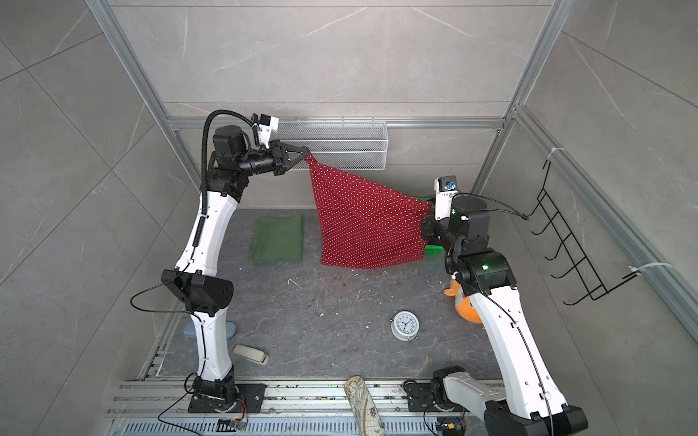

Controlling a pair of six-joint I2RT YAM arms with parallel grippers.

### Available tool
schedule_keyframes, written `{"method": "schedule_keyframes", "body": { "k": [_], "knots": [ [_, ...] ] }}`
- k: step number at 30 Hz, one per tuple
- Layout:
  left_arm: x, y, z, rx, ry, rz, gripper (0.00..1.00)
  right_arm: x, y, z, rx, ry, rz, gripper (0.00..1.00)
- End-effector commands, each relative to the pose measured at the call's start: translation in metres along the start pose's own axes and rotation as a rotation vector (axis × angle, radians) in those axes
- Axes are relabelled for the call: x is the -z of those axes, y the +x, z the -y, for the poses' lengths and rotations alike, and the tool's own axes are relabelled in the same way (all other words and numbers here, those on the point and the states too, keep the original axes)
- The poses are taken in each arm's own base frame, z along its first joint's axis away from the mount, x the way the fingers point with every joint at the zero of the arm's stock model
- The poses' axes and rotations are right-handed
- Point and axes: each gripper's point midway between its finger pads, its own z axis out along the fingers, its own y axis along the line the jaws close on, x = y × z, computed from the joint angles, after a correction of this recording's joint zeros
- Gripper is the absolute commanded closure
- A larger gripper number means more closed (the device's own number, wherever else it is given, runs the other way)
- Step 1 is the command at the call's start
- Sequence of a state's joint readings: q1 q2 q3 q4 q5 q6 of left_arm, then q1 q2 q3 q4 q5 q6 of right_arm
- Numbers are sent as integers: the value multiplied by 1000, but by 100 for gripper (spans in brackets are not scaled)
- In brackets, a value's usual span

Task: Fold and stack skirts
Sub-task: Fold the skirt at the center of the table.

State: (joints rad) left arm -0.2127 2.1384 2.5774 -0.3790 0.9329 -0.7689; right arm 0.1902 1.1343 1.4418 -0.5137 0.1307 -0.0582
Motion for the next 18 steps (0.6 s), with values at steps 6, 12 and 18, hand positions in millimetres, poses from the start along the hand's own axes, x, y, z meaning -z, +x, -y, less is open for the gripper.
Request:
{"method": "schedule_keyframes", "body": {
  "k": [6, 12, 18],
  "knots": [
    [35, -2, 42, -182, 125, -34, 100, 21, 17, -19, -8, -126, 17, 100],
    [65, 33, 22, -152, 3, -61, 100, 44, 81, -54, -90, -326, -108, 100],
    [98, 88, 16, -117, -142, -57, 100, 77, 136, -83, -173, -492, -260, 100]
  ]
}}
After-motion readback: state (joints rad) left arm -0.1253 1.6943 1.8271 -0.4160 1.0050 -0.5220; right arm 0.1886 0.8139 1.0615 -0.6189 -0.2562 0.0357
